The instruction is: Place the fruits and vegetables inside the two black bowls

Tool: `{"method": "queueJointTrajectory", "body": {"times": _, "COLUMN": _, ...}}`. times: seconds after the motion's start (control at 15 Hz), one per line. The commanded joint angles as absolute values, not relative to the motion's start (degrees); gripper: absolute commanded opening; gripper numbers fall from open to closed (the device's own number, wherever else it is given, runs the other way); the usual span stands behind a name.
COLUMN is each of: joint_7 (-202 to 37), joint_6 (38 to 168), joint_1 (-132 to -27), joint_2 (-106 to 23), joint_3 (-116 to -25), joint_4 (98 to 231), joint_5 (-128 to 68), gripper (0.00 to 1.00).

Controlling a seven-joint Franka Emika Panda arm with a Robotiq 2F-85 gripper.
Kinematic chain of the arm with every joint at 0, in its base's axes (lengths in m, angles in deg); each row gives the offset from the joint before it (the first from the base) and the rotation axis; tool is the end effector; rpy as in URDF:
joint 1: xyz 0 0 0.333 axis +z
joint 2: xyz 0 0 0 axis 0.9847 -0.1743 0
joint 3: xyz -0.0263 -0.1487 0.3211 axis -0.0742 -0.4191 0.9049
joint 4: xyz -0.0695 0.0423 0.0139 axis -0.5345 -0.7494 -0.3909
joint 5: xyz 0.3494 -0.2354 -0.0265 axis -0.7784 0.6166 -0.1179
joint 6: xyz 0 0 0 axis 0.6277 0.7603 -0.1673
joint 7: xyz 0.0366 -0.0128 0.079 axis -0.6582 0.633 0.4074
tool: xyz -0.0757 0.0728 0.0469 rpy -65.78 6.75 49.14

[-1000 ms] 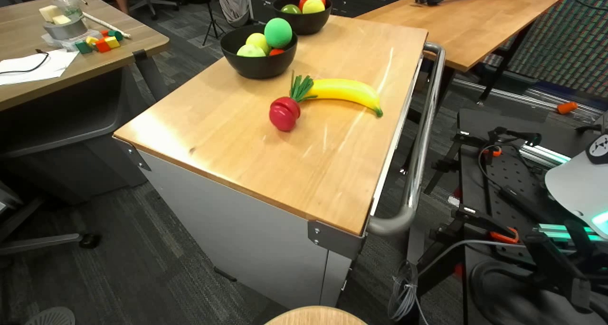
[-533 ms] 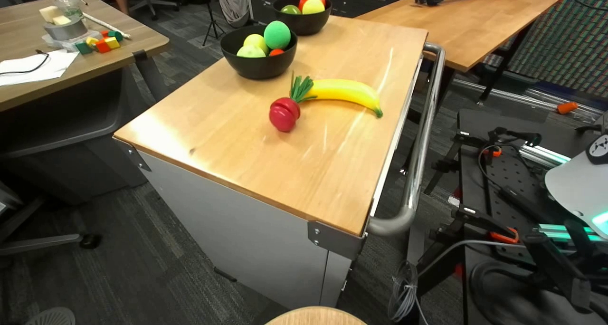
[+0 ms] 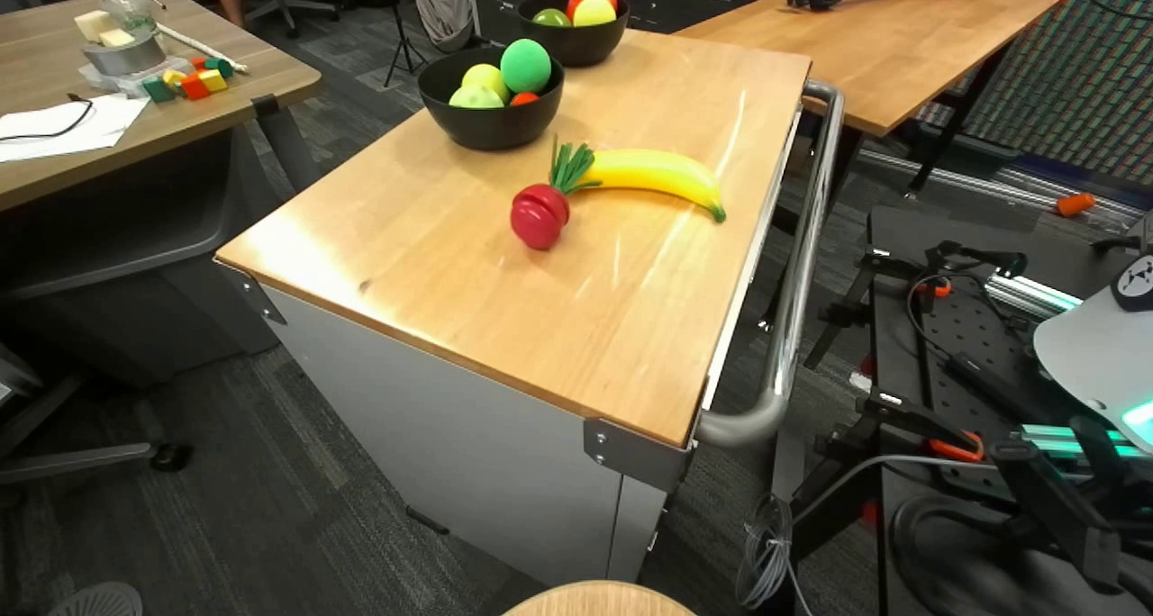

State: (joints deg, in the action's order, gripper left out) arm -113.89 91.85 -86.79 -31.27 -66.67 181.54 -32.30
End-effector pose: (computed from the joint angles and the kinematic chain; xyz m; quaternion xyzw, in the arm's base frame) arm 0.6267 -0.0753 0.4708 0.9818 0.1778 0.0622 0.0235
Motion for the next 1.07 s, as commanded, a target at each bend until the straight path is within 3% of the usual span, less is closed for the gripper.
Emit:
{"method": "queueJointTrajectory", "body": {"times": 0.0, "joint_7": -110.6, "joint_6": 100.7, "joint_1": -84.7, "joint_2": -22.9, "joint_3": -67.2, "joint_4": 196.1, "joint_5": -28.4, "gripper": 1.0}}
{"method": "queueJointTrajectory", "body": {"times": 0.07, "joint_7": -112.4, "joint_6": 96.0, "joint_1": -85.1, "joint_2": -28.6, "joint_3": -67.5, "joint_4": 188.0, "joint_5": -30.6, "gripper": 1.0}}
{"method": "queueJointTrajectory", "body": {"times": 0.27, "joint_7": -111.5, "joint_6": 99.0, "joint_1": -84.2, "joint_2": -25.6, "joint_3": -67.6, "joint_4": 194.0, "joint_5": -29.4, "gripper": 1.0}}
{"method": "queueJointTrajectory", "body": {"times": 1.0, "joint_7": -114.4, "joint_6": 96.3, "joint_1": -81.8, "joint_2": -31.5, "joint_3": -65.8, "joint_4": 197.0, "joint_5": -32.6, "gripper": 1.0}}
